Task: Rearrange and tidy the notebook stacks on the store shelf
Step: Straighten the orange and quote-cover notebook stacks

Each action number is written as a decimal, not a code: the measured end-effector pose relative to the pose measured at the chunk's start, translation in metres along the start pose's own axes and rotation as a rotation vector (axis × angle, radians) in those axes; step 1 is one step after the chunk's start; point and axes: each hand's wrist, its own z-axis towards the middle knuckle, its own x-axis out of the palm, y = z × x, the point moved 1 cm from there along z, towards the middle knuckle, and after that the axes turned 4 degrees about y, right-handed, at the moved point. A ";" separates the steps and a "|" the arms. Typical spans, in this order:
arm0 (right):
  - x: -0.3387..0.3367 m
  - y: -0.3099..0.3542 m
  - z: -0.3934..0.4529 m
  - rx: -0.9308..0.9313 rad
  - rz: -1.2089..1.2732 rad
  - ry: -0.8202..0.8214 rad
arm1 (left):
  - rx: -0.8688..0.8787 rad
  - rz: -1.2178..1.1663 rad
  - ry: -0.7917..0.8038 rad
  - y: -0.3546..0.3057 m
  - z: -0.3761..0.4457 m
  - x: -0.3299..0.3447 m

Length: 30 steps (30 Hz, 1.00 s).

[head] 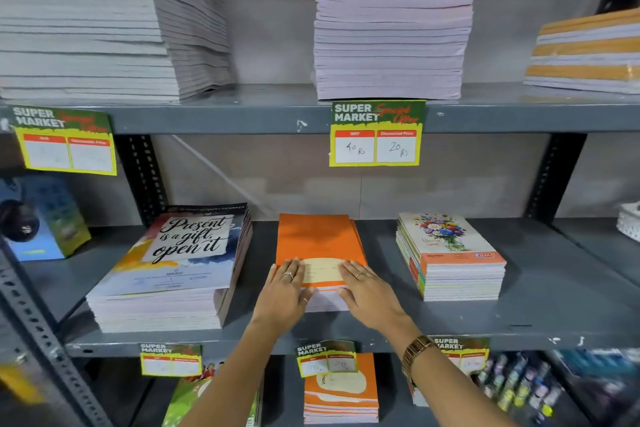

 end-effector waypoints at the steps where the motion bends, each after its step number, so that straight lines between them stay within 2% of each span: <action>1: 0.001 0.000 0.000 0.009 0.003 -0.001 | 0.009 0.000 -0.003 0.001 0.001 0.000; 6: 0.006 -0.002 -0.001 -0.020 -0.004 -0.060 | 0.048 -0.010 0.014 0.004 0.005 0.001; 13: 0.017 -0.004 0.002 0.041 -0.111 -0.147 | 0.101 0.021 -0.019 0.006 0.001 0.005; 22: 0.024 -0.005 0.007 0.032 -0.208 -0.192 | 0.046 0.062 -0.019 0.003 0.000 0.005; 25: 0.022 -0.002 0.004 0.041 -0.153 -0.175 | 0.082 0.033 -0.050 0.004 0.000 0.007; 28: 0.018 0.000 -0.002 0.092 -0.054 -0.037 | 0.102 0.020 -0.023 0.008 0.001 0.004; 30: 0.013 0.004 -0.006 0.117 -0.063 -0.075 | 0.123 0.021 -0.020 0.011 -0.003 -0.003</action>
